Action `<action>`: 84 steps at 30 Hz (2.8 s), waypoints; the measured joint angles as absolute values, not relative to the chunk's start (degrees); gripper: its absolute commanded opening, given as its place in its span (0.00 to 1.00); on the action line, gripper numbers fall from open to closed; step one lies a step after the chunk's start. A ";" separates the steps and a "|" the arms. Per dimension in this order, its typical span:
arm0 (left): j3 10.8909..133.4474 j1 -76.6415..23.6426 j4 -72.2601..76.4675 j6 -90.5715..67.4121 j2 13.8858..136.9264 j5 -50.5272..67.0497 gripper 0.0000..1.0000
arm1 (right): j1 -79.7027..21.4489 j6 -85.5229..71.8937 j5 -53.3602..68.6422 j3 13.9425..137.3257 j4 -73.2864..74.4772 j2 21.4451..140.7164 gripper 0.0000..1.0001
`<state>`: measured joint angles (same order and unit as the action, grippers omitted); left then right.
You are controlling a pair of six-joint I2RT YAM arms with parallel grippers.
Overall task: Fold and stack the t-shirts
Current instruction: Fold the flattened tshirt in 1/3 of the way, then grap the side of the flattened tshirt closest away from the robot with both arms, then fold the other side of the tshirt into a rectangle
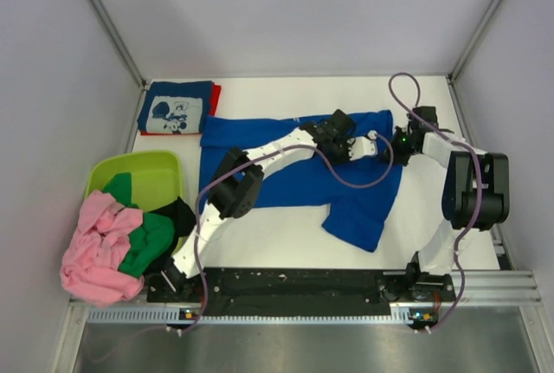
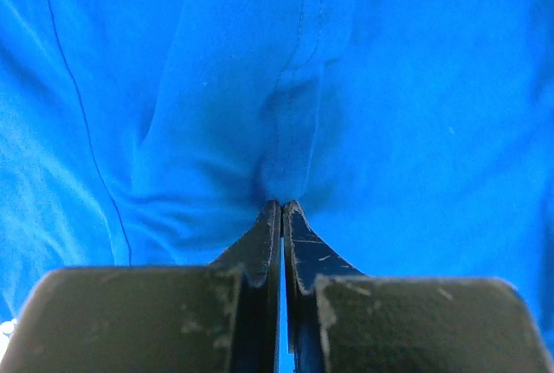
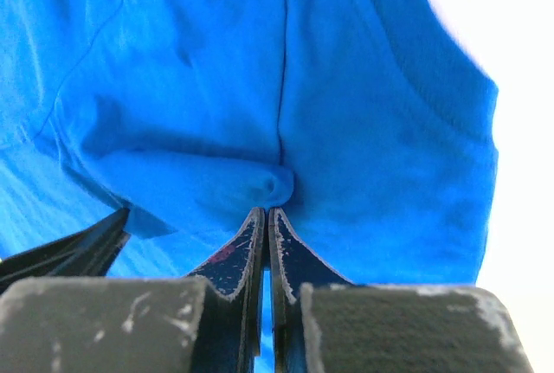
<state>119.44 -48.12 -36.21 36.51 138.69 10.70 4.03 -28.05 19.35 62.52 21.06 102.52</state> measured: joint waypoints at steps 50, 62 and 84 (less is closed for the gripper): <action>50.76 -15.33 -46.50 55.22 86.08 6.35 0.61 | -43.53 46.76 9.93 41.74 56.99 62.72 0.67; 47.03 -9.67 -40.36 55.68 84.60 -0.71 0.59 | -46.96 52.40 9.15 35.88 52.88 64.69 0.60; 54.15 -7.79 -41.19 50.24 88.25 2.74 0.00 | -37.98 52.75 3.49 38.06 43.90 62.04 0.00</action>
